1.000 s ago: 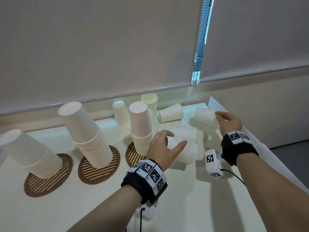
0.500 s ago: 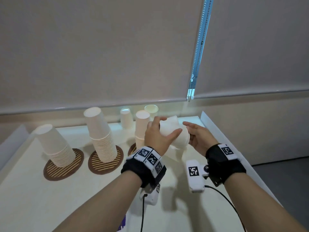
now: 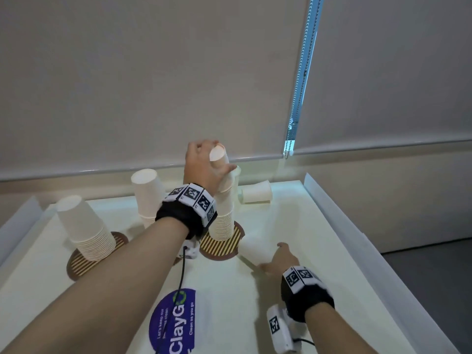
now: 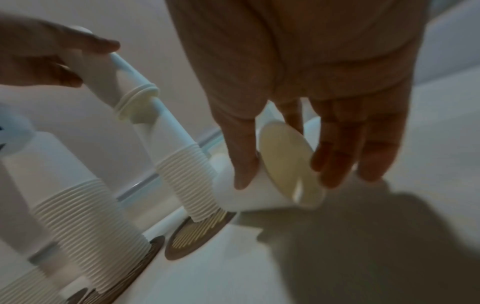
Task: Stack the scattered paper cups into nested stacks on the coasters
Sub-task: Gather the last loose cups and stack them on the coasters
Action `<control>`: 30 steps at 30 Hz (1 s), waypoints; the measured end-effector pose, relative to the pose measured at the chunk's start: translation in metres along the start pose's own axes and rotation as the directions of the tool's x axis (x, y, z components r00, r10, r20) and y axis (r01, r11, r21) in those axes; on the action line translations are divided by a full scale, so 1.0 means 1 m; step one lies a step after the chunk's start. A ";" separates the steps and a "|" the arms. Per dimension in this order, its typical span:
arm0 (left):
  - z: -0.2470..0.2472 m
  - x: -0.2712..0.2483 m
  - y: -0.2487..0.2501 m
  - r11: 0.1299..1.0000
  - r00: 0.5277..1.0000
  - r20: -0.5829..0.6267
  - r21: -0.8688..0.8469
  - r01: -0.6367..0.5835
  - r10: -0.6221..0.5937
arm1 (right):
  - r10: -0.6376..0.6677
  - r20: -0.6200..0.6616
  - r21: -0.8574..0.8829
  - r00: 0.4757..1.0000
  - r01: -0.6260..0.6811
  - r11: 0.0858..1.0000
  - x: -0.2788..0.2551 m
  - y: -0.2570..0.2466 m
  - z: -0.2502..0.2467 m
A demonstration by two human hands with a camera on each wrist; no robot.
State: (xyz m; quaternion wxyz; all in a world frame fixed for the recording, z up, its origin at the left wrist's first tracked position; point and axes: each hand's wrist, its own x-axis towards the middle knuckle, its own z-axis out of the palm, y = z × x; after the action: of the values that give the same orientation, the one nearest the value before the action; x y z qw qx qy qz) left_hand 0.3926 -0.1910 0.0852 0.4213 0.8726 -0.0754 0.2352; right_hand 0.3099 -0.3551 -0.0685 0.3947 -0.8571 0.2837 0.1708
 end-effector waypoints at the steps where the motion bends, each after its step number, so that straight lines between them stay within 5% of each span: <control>1: 0.005 0.000 -0.005 1.000 1.000 0.024 0.017 -0.015 0.015 | -0.012 0.005 0.040 1.000 0.012 0.999 0.003 0.004 0.001; 7: 0.035 -0.008 -0.042 0.974 0.929 0.351 0.222 0.036 -0.114 | -0.103 -0.094 0.261 0.990 0.124 0.957 0.015 0.013 -0.021; 9: 0.037 -0.012 -0.045 0.958 0.939 0.331 0.286 -0.007 -0.092 | -0.114 -0.154 0.366 0.982 0.163 0.916 0.018 0.008 -0.033; 12: 0.039 -0.020 -0.032 0.954 0.967 0.170 0.202 -0.223 0.190 | -0.158 -0.190 0.550 0.969 0.238 0.800 0.019 -0.008 -0.052; 15: 0.043 -0.036 -0.011 0.921 0.848 0.390 -0.002 -0.390 0.360 | -0.230 -0.148 0.765 0.962 0.259 0.590 0.012 -0.035 -0.072; 17: 0.050 -0.044 -0.006 0.940 0.777 0.559 -0.014 -0.340 0.289 | -0.291 -0.110 0.797 0.950 0.259 0.545 0.008 -0.052 -0.082; 19: 0.059 -0.045 -0.012 0.974 0.831 0.517 -0.024 -0.225 0.204 | -0.341 -0.062 0.789 0.938 0.255 0.559 0.009 -0.065 -0.088; 23: 0.062 -0.036 -0.018 0.987 0.977 0.186 -0.138 -0.079 0.104 | -0.282 -0.104 0.662 0.954 0.278 0.696 0.035 -0.083 -0.087; 26: 0.056 -0.026 -0.018 0.972 0.996 0.028 -0.221 -0.073 0.081 | -0.191 -0.218 0.355 0.957 0.260 0.898 0.069 -0.088 -0.080; 30: 0.053 -0.013 -0.021 0.933 0.997 -0.050 -0.352 -0.071 0.057 | -0.152 -0.212 0.081 0.965 0.172 0.982 0.117 -0.090 -0.063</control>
State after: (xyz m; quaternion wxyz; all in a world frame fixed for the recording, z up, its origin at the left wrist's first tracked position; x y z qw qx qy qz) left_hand 0.4061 -0.2190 0.0355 0.5647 0.7751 -0.1366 0.2482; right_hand 0.4613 -0.3981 -0.0372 0.4176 -0.8700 0.2599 0.0348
